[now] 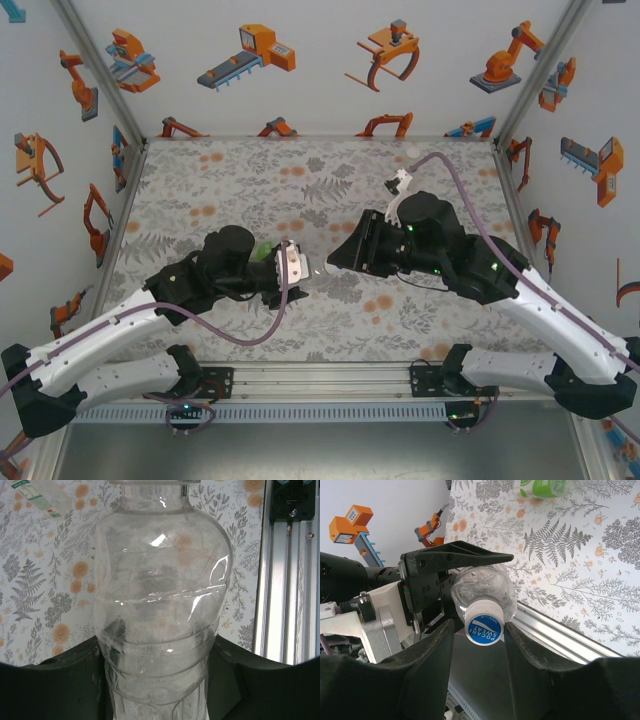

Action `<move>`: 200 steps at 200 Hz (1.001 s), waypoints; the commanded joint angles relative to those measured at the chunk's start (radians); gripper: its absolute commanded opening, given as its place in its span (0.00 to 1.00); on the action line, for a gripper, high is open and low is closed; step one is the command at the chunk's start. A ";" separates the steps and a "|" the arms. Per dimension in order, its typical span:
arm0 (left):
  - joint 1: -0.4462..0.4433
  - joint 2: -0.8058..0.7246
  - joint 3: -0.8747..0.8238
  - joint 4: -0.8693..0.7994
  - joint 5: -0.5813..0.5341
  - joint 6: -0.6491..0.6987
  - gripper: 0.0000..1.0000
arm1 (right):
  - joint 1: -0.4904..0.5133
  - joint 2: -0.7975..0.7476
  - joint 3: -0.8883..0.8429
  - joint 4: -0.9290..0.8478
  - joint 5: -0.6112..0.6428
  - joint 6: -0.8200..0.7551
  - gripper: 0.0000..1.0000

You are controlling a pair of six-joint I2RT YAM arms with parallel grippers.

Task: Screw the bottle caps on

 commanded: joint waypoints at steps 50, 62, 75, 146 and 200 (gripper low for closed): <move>-0.007 -0.002 0.020 0.016 -0.006 0.003 0.00 | -0.005 0.008 -0.046 0.039 0.017 0.034 0.43; -0.007 0.000 0.022 0.020 -0.012 0.004 0.00 | -0.005 0.005 -0.050 0.046 0.018 0.037 0.39; -0.007 0.003 0.023 0.024 -0.019 0.003 0.02 | -0.005 0.004 -0.050 0.053 0.021 0.037 0.35; -0.007 -0.020 0.008 0.018 -0.051 -0.030 0.74 | -0.033 0.052 -0.008 -0.001 0.081 -0.084 0.21; -0.007 -0.055 -0.001 -0.027 -0.152 -0.108 0.75 | -0.172 0.274 0.189 -0.217 0.119 -0.367 0.18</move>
